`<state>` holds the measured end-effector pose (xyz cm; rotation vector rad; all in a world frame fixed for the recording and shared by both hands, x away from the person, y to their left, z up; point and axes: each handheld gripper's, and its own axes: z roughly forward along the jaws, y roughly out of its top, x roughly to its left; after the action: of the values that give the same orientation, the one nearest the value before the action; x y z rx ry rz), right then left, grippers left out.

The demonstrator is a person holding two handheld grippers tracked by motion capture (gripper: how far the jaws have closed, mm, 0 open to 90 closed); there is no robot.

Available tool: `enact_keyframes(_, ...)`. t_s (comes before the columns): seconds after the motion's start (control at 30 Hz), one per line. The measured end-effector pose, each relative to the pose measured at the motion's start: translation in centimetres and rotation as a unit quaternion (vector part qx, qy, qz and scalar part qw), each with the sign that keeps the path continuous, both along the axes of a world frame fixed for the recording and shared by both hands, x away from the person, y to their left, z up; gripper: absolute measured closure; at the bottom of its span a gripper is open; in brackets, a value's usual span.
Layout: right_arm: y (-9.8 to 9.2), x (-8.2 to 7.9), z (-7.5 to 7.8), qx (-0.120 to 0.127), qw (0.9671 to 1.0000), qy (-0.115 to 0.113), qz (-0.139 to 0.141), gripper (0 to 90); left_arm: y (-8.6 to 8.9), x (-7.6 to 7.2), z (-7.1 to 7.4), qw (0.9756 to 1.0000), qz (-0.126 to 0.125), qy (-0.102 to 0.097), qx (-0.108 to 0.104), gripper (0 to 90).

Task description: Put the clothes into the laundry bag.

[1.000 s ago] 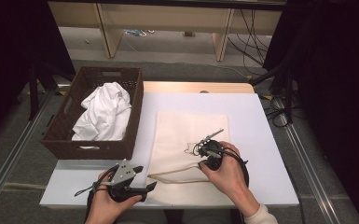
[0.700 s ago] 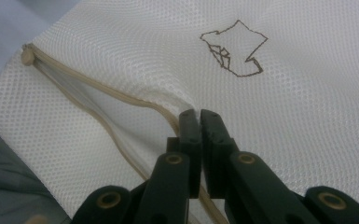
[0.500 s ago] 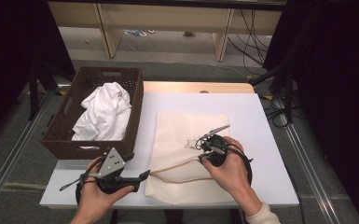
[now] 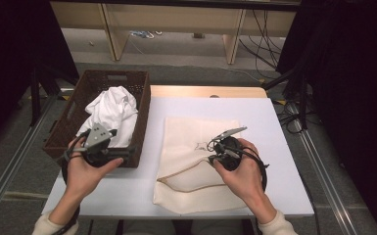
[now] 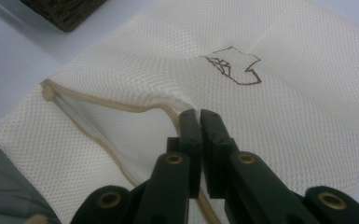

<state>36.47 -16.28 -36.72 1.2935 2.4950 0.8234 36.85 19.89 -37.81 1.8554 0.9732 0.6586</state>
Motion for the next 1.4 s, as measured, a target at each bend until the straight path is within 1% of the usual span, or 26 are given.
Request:
enact_keyframes(0.03, -0.1, 0.1, 0.0, -0.003, 1.0000, -0.004, 0.005, 88.8, 0.4, 0.6, 0.2, 1.0000, 0.005, 0.000, 0.005, 16.8)
enact_keyframes(0.07, -0.1, 0.1, 0.1, -0.002, 1.0000, -0.006, 0.004, 88.8, 0.7, 1.4, 0.4, 0.9999, 0.012, 0.007, -0.003, 16.9)
enact_keyframes(0.1, -0.2, 0.2, 0.0, -0.002, 0.9999, -0.014, 0.009, 88.8, 0.9, 1.9, 0.6, 0.9998, 0.017, 0.008, -0.002, 17.1)
enact_keyframes(0.2, -0.2, 0.1, 0.3, 0.009, 0.9999, -0.009, -0.001, 89.0, 2.0, 4.2, 0.9, 0.9990, 0.041, 0.018, 0.001, 17.0)
enact_keyframes(0.23, -0.2, 0.0, 0.3, 0.007, 0.9999, -0.012, -0.004, 89.1, 2.2, 4.8, 1.0, 0.9987, 0.047, 0.022, 0.002, 16.9)
enact_keyframes(0.27, -0.4, 0.1, 0.4, 0.004, 0.9999, -0.014, 0.004, 89.3, 2.7, 5.7, 1.1, 0.9980, 0.057, 0.026, 0.005, 16.8)
enact_keyframes(0.33, -0.3, 0.1, 0.5, 0.010, 0.9999, -0.012, -0.001, 90.0, 3.3, 6.8, 1.3, 0.9968, 0.069, 0.038, 0.013, 16.5)
enact_keyframes(0.4, -0.4, 0.1, 0.4, 0.014, 0.9999, -0.010, -0.001, 90.0, 3.9, 8.1, 1.3, 0.9956, 0.081, 0.047, 0.008, 16.5)
enact_keyframes(0.43, -0.5, 0.3, 0.4, 0.005, 0.9999, -0.013, 0.009, 90.0, 4.2, 8.6, 1.3, 0.9949, 0.087, 0.051, 0.007, 16.5)
enact_keyframes(0.5, -0.4, 0.2, 0.2, 0.005, 1.0000, 0.005, -0.002, 90.0, 4.8, 9.7, 1.2, 0.9937, 0.097, 0.056, 0.004, 16.5)
enact_keyframes(0.53, -0.3, 0.2, 0.1, 0.004, 0.9998, 0.020, -0.008, 90.0, 4.9, 9.9, 1.2, 0.9933, 0.101, 0.056, 0.000, 16.5)
enact_keyframes(0.57, -0.4, 0.3, 0.0, 0.007, 0.9998, 0.016, -0.002, 90.0, 5.0, 10.1, 1.1, 0.9931, 0.103, 0.057, -0.001, 16.5)
enact_keyframes(0.6, -0.4, 0.4, 0.0, 0.002, 1.0000, 0.008, 0.002, 90.0, 5.0, 10.3, 1.1, 0.9929, 0.103, 0.059, -0.002, 16.5)
enact_keyframes(0.7, -0.3, 0.4, -0.1, 0.004, 1.0000, 0.007, 0.002, 90.0, 5.0, 10.7, 0.7, 0.9923, 0.104, 0.066, 0.000, 16.5)
enact_keyframes(0.73, -0.3, 0.5, -0.1, 0.000, 1.0000, 0.005, 0.009, 90.0, 5.0, 10.9, 0.5, 0.9921, 0.105, 0.070, 0.001, 16.6)
enact_keyframes(0.77, -0.3, 0.4, -0.1, 0.001, 0.9999, 0.010, 0.003, 90.0, 5.2, 11.1, 0.3, 0.9914, 0.107, 0.076, 0.008, 16.6)
enact_keyframes(0.8, -0.3, 0.4, -0.1, -0.002, 0.9999, 0.012, 0.004, 90.0, 5.4, 11.2, 0.3, 0.9910, 0.103, 0.083, 0.022, 16.6)
enact_keyframes(0.87, -0.3, 0.4, -0.1, 0.003, 0.9999, 0.009, 0.005, 90.0, 5.5, 11.7, -0.1, 0.9895, 0.109, 0.091, 0.029, 16.3)
enact_keyframes(0.9, -0.2, 0.4, 0.0, 0.004, 0.9999, 0.013, 0.000, 90.0, 5.5, 11.9, -0.3, 0.9888, 0.111, 0.094, 0.031, 16.2)
enact_keyframes(0.97, -0.2, 0.3, 0.0, 0.009, 0.9999, 0.007, 0.002, 90.0, 5.5, 12.4, -0.6, 0.9876, 0.113, 0.103, 0.036, 16.0)
enact_keyframes(1.17, -0.3, 0.4, 0.0, 0.006, 1.0000, 0.004, 0.005, 90.0, 5.5, 14.0, -1.5, 0.9825, 0.127, 0.125, 0.054, 15.4)
enact_keyframes(1.2, -0.3, 0.3, 0.1, 0.006, 0.9999, 0.009, -0.001, 90.0, 5.4, 14.4, -1.8, 0.9821, 0.127, 0.128, 0.054, 15.3)
enact_keyframes(1.27, -0.3, 0.3, 0.1, 0.006, 0.9999, 0.010, 0.000, 90.0, 5.4, 14.9, -2.2, 0.9806, 0.130, 0.137, 0.052, 15.3)
enact_keyframes(1.3, -0.2, 0.3, 0.1, 0.006, 0.9999, 0.012, -0.001, 90.0, 5.4, 15.2, -2.5, 0.9813, 0.130, 0.132, 0.053, 15.2)
enact_keyframes(1.37, -0.3, 0.3, 0.1, 0.005, 0.9999, 0.007, 0.005, 90.0, 5.3, 15.8, -3.0, 0.9781, 0.137, 0.145, 0.060, 15.2)
enact_keyframes(1.4, -0.4, 0.3, 0.1, 0.002, 0.9999, 0.008, 0.009, 90.0, 5.2, 16.2, -3.5, 0.9780, 0.137, 0.147, 0.057, 15.2)
